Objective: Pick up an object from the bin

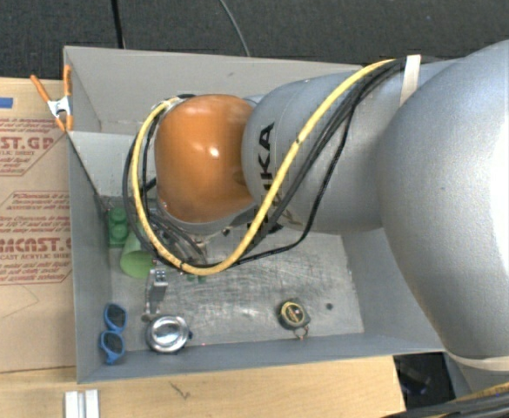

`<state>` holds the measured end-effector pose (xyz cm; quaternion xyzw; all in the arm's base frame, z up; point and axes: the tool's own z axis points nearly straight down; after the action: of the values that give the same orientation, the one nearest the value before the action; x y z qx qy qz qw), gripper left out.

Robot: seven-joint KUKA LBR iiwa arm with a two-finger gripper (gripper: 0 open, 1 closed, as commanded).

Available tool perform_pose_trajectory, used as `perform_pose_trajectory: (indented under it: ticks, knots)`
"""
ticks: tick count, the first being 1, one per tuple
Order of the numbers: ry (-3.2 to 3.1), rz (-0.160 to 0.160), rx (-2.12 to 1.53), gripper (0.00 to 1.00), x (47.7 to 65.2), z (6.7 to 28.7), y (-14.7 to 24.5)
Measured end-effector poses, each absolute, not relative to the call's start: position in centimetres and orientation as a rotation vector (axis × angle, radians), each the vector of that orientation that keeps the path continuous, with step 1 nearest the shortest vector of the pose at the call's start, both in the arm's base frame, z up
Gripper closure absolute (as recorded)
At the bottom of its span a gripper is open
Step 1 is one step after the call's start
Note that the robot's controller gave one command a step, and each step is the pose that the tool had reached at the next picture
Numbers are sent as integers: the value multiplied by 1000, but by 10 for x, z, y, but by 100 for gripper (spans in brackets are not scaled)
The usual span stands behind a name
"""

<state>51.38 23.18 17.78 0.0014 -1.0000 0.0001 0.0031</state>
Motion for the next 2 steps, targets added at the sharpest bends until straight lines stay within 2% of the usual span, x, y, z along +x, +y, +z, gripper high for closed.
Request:
perform_pose_trajectory:
  ticks: [1, 2]
  knots:
    - [-2985, -4, 1004, 0, 492, 72, 239]
    - [-2986, -4, 1002, 100, 493, 74, 239]
